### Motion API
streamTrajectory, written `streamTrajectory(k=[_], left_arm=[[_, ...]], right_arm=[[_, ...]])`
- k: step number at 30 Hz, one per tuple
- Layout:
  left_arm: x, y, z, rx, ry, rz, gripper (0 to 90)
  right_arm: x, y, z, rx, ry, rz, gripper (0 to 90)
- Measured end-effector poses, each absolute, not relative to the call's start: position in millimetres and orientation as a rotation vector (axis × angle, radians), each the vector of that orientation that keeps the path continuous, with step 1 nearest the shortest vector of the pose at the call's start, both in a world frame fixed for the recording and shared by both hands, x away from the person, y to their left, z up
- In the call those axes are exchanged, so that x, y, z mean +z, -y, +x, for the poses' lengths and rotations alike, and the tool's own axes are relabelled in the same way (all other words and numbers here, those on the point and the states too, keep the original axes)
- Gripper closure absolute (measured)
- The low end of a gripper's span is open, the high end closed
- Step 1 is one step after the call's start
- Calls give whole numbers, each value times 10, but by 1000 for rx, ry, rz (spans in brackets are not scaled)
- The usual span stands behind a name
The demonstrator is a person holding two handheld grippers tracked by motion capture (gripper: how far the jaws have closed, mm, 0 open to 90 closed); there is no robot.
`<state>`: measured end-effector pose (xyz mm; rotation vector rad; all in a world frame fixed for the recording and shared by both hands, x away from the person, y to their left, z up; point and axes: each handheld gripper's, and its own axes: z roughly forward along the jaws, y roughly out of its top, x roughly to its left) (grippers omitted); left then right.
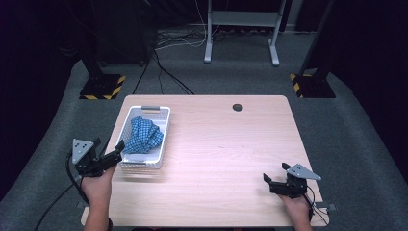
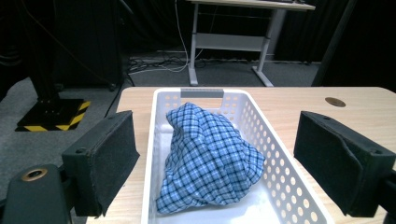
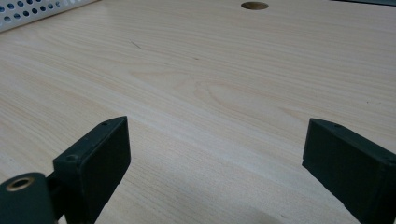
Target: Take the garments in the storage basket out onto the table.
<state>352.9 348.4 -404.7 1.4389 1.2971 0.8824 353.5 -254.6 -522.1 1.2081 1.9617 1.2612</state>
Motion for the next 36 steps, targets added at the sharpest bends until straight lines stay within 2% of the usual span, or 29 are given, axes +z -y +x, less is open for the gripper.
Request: streamTrajectory(k=[36], left_arm=[[-4067,-3242,4214,847,-1290,1468,125]], right_arm=[[-5222,2538,3537,1256,-1971,1195,66]])
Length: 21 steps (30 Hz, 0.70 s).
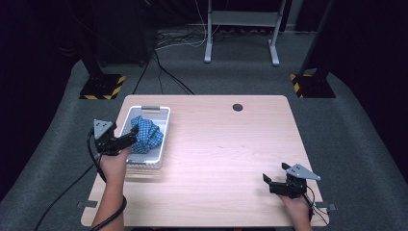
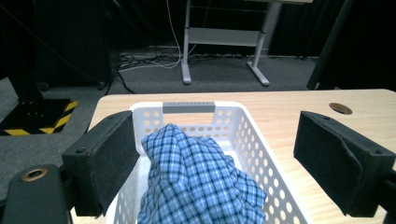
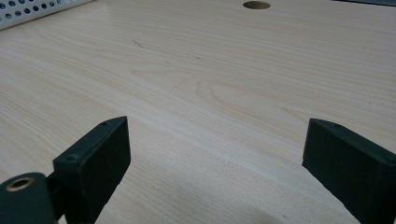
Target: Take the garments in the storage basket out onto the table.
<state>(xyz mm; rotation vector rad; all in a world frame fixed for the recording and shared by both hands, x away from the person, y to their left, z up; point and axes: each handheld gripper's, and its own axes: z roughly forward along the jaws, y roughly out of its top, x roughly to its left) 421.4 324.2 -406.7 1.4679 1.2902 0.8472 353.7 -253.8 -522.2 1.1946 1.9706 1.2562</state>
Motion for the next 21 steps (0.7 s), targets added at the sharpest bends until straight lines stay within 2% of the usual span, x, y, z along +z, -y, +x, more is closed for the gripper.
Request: streamTrajectory(k=[21], left_arm=[[-4154,-3188,4505,828,-1305,1482,125]], right_arm=[[-5222,2541,3534,1264,-1968,1195,66]])
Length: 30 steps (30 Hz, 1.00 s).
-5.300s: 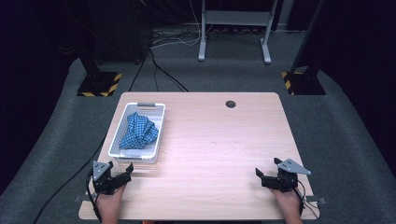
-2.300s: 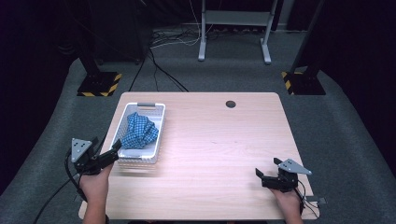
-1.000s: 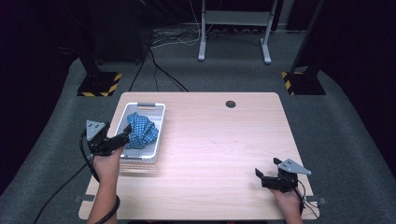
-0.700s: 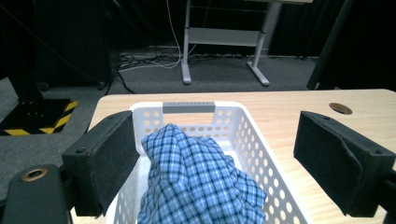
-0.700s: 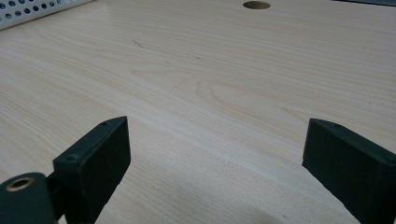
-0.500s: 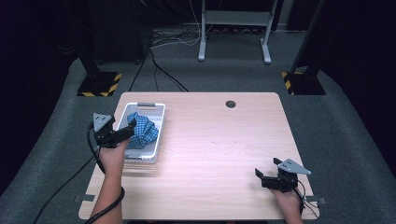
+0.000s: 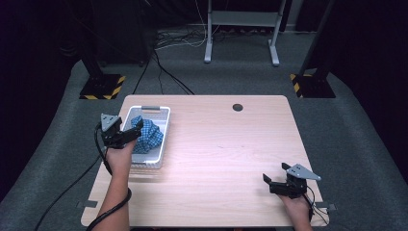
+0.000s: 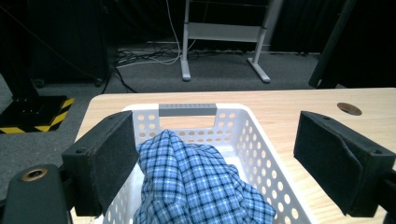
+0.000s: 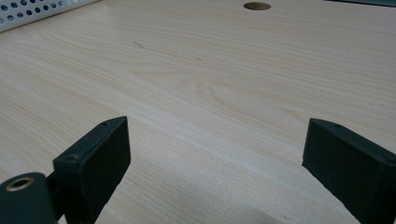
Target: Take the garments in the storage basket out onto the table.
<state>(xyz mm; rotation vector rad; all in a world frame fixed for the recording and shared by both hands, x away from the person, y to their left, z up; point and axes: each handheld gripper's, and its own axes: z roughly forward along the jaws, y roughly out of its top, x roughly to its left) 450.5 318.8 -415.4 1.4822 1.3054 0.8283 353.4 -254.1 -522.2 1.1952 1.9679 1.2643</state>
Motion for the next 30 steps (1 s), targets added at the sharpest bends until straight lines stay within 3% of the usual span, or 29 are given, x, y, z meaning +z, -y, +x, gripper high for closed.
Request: streamTrajectory(k=[30], left_arm=[[-4328,-3113,4722,768,-1352,1530,125]], right_arm=[[-5221,2546,3536,1272,-1968,1198,66]])
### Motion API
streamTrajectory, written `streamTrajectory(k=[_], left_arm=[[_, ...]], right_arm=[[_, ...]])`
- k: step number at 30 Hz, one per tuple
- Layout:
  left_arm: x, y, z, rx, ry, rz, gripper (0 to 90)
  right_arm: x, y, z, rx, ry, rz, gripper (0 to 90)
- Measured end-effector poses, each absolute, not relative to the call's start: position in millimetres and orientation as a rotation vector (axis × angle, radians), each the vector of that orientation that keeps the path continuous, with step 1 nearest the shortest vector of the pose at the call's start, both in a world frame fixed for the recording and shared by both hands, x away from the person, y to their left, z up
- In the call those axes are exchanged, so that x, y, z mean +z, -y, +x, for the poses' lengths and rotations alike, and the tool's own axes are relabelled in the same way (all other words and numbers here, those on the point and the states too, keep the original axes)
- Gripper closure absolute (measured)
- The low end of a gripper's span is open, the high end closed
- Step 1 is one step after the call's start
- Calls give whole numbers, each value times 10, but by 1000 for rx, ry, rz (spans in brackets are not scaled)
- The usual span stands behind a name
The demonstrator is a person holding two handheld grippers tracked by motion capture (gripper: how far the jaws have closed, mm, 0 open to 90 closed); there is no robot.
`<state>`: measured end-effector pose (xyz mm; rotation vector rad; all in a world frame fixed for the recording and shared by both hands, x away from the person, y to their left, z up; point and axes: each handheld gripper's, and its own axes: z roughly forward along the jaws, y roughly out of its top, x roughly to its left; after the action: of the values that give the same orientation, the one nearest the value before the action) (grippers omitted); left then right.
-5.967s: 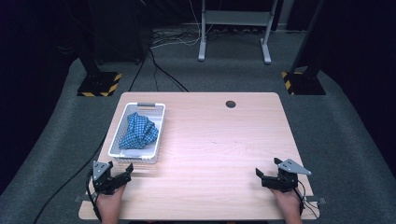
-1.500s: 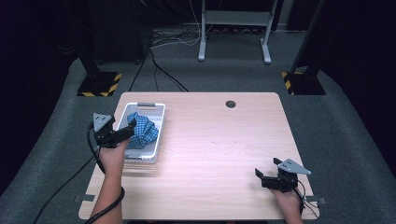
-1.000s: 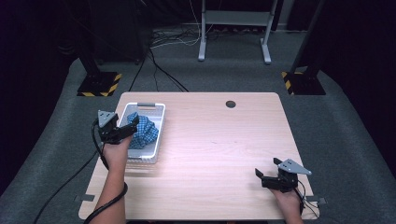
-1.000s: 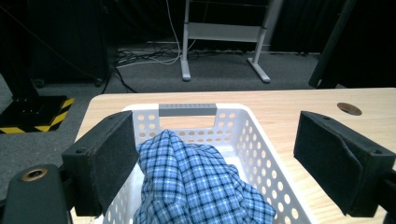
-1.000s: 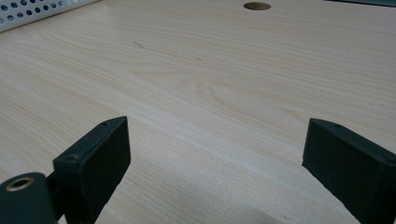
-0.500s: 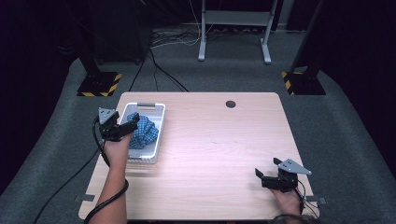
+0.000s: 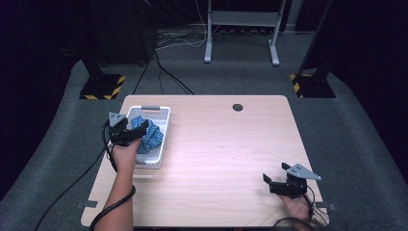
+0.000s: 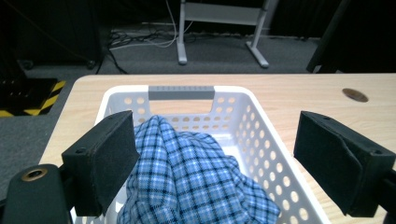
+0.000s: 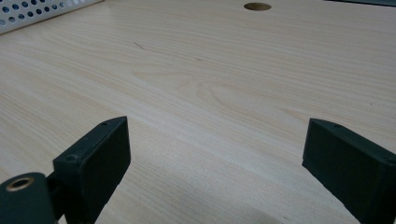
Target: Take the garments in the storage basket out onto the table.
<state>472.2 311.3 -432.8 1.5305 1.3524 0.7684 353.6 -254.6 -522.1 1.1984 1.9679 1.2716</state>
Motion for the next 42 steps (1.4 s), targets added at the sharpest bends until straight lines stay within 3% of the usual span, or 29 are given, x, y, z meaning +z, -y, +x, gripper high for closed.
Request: streamTrajectory(k=[42], left_arm=[[-4582,-3055,5075,696,-1568,1667,111]], right_arm=[[-5222,2555,3540,1287,-1969,1195,66]])
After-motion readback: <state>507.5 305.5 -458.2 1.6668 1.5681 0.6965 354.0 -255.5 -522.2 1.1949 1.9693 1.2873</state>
